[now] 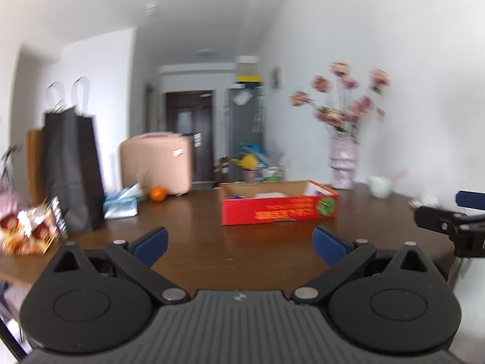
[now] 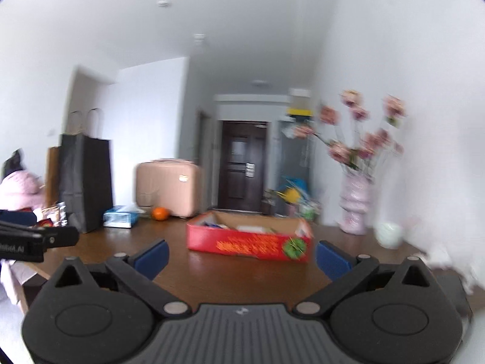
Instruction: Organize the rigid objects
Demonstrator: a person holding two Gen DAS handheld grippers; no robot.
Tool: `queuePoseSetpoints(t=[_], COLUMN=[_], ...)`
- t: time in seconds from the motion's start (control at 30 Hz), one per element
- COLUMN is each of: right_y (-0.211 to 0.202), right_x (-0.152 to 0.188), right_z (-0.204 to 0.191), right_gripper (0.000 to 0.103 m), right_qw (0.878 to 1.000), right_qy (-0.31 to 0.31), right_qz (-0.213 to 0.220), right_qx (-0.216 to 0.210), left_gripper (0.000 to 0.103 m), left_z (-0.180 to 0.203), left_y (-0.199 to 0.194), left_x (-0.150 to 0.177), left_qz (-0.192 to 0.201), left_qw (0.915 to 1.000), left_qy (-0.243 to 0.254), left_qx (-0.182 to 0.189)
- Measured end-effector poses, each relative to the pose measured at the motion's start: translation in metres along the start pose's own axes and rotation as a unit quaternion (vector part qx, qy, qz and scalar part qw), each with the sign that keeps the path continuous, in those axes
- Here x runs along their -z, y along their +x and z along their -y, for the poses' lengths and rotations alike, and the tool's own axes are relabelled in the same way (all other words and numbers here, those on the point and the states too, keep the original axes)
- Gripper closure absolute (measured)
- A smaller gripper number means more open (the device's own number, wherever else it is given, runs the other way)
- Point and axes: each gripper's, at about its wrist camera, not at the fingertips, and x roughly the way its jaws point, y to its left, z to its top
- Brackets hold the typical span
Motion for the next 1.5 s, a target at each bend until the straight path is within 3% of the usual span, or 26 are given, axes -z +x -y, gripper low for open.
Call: queuePoseSetpoints(t=[0.17, 1.5], right_y=[-0.022, -0.011], right_x=[0.020, 0.008], right_z=[-0.004, -0.011], right_gripper=[0.000, 0.000], right_qw=[0.998, 0.998], right_qy=[0.039, 0.012], right_qz=[-0.042, -0.054], right_qx=[-0.009, -0.022], left_gripper=[0.000, 0.000], left_z=[0.007, 0.005], left_y=[-0.017, -0.012], left_x=[0.013, 0.012], left_qz=[0.005, -0.004], left_qw=[1.0000, 1.0000], left_qy=[-0.007, -0.006], left_qx=[-0.002, 0.004])
